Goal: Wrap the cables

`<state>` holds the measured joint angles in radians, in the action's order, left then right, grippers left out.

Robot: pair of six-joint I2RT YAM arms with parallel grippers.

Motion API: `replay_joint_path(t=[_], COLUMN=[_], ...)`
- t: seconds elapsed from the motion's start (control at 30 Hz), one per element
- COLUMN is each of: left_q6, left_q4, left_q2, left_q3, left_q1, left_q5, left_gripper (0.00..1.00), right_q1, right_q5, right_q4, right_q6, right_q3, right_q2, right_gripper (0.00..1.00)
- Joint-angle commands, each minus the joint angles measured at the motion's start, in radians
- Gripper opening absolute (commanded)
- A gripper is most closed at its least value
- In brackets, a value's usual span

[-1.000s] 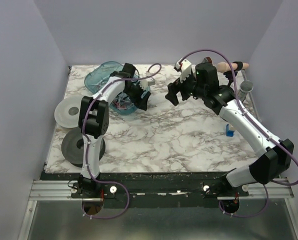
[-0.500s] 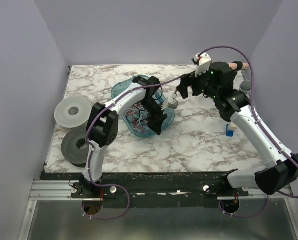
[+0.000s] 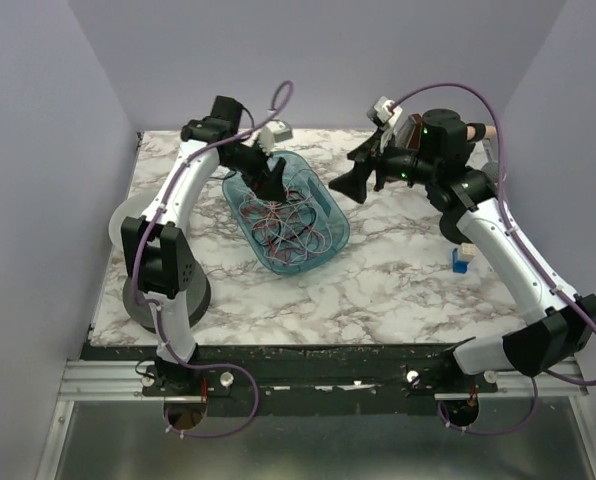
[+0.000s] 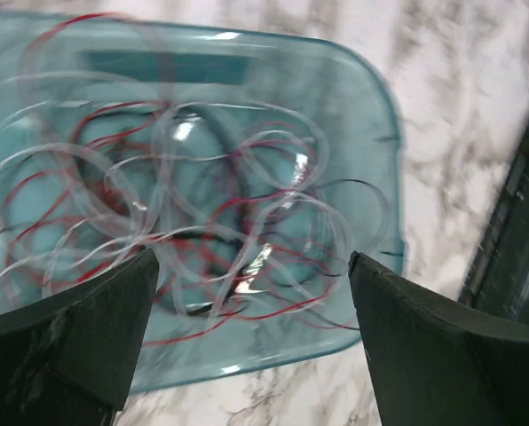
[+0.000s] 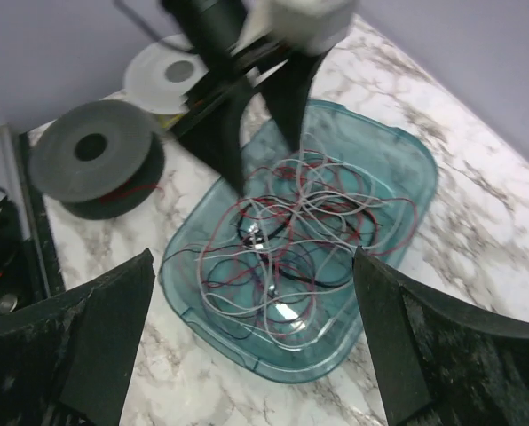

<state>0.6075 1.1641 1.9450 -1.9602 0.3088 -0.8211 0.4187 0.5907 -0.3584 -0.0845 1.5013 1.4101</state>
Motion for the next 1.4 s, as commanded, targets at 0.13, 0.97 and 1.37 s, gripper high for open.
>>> replay_joint_path(t=[0.13, 0.97, 1.37], left_q6=[-0.472, -0.511, -0.508], left_q4=[-0.373, -0.389, -0.386], left_q2=[-0.087, -0.158, -0.155], left_q3=[0.018, 0.164, 0.164], left_q1=[-0.215, -0.275, -0.277], left_q5=[0.322, 0.402, 0.387], left_gripper=[0.96, 0.98, 0.97], right_q1=[0.008, 0.077, 0.088], right_q5=[-0.128, -0.503, -0.483], right_q4=[0.061, -0.088, -0.097], right_q6=[0.111, 0.095, 0.034], right_q3=[0.055, 0.508, 0.52], right_q2=[0.198, 0.848, 0.859], right_gripper=[0.94, 0.49, 0.02])
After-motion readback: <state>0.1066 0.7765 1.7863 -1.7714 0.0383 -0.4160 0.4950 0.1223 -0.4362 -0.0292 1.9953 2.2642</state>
